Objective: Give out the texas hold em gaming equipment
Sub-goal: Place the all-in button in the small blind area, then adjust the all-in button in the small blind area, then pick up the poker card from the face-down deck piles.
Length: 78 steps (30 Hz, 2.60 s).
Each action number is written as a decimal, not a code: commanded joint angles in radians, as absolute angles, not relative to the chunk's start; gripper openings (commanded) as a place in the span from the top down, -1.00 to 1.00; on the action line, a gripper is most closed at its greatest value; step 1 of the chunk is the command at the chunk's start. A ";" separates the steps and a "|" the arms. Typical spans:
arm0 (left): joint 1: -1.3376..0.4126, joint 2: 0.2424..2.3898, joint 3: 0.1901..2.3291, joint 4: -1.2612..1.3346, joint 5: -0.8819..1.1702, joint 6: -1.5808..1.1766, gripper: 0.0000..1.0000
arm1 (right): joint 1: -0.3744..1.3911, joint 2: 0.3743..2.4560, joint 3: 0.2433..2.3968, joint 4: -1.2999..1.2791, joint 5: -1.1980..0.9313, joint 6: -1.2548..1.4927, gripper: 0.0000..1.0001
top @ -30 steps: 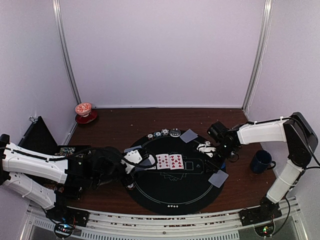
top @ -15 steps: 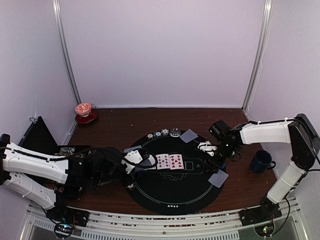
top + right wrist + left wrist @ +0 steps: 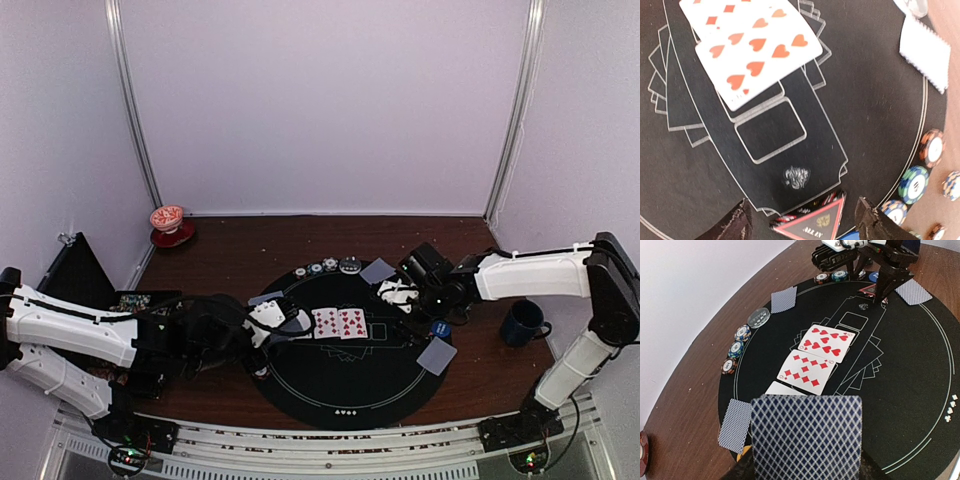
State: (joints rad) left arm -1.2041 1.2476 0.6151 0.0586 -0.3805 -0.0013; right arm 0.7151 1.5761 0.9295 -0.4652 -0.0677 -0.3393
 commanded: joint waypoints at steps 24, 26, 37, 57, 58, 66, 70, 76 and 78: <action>-1.203 1.247 0.630 0.108 -0.390 0.001 -0.08 | 0.676 1.656 0.893 -0.448 0.171 -0.299 -0.40; -1.203 1.248 0.630 0.108 -0.390 0.002 -0.08 | 0.672 1.652 0.894 -0.457 0.147 -0.303 -0.40; -1.202 1.255 0.631 0.111 -0.396 0.001 -0.08 | 0.673 1.579 0.933 -0.507 -0.059 -0.329 -0.45; -1.202 1.264 0.634 0.120 -0.379 0.017 -0.08 | 0.695 1.521 1.315 -0.485 -0.690 -0.207 -1.00; -1.202 1.262 0.634 0.120 -0.378 0.018 -0.08 | 0.701 1.544 1.328 -0.477 -0.701 -0.201 -1.00; -1.203 1.235 0.623 0.132 -0.359 0.018 -0.08 | 0.786 1.755 1.468 -0.445 -0.816 -0.145 -0.85; -1.203 1.230 0.622 0.132 -0.350 0.018 -0.07 | 0.846 1.821 1.510 -0.443 -0.814 -0.150 -0.76; -1.203 1.219 0.617 0.138 -0.337 0.017 -0.07 | 0.886 1.888 1.525 -0.417 -0.766 -0.110 -0.71; -1.203 1.222 0.617 0.139 -0.332 0.018 -0.07 | 0.888 1.907 1.534 -0.412 -0.755 -0.099 -0.69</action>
State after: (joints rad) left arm -1.2041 1.2438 0.6151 0.0708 -0.3519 0.0097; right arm 0.8894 1.8687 1.5028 -0.4408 -0.7799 -0.1341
